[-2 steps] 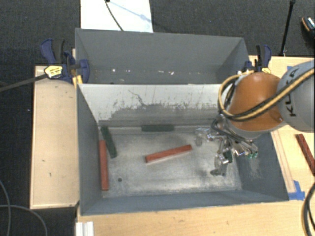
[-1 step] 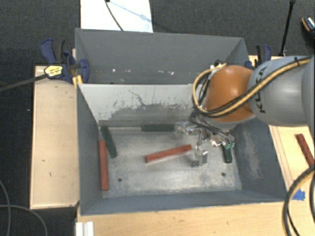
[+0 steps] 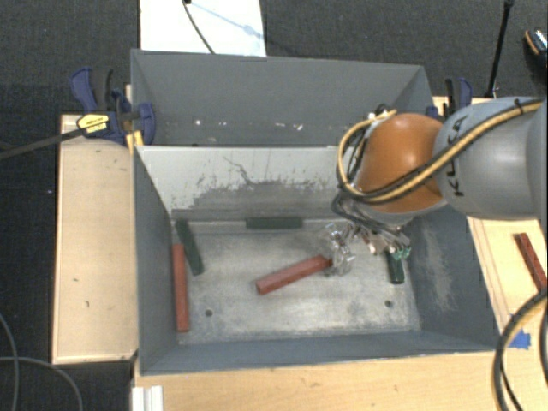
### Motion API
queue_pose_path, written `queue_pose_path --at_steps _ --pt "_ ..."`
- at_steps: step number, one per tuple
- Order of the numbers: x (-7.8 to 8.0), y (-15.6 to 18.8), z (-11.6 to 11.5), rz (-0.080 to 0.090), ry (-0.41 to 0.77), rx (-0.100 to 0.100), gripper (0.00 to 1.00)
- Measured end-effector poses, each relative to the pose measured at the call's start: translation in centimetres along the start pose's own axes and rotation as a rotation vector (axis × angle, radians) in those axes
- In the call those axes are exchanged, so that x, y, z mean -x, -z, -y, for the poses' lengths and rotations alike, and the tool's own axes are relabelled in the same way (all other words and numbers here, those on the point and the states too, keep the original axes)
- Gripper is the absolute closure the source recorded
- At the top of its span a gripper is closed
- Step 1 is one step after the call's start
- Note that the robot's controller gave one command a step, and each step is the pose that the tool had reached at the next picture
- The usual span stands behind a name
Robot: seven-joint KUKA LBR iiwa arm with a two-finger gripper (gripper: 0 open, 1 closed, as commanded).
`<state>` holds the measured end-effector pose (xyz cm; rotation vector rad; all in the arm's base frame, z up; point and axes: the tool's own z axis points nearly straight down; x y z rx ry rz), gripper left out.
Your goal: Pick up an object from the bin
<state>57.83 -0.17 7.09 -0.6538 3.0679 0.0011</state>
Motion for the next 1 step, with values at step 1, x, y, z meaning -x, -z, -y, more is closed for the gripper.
queue_pose_path --at_steps 1 --pt "-0.46 14.84 1.73 0.005 0.034 -0.005 1.0"
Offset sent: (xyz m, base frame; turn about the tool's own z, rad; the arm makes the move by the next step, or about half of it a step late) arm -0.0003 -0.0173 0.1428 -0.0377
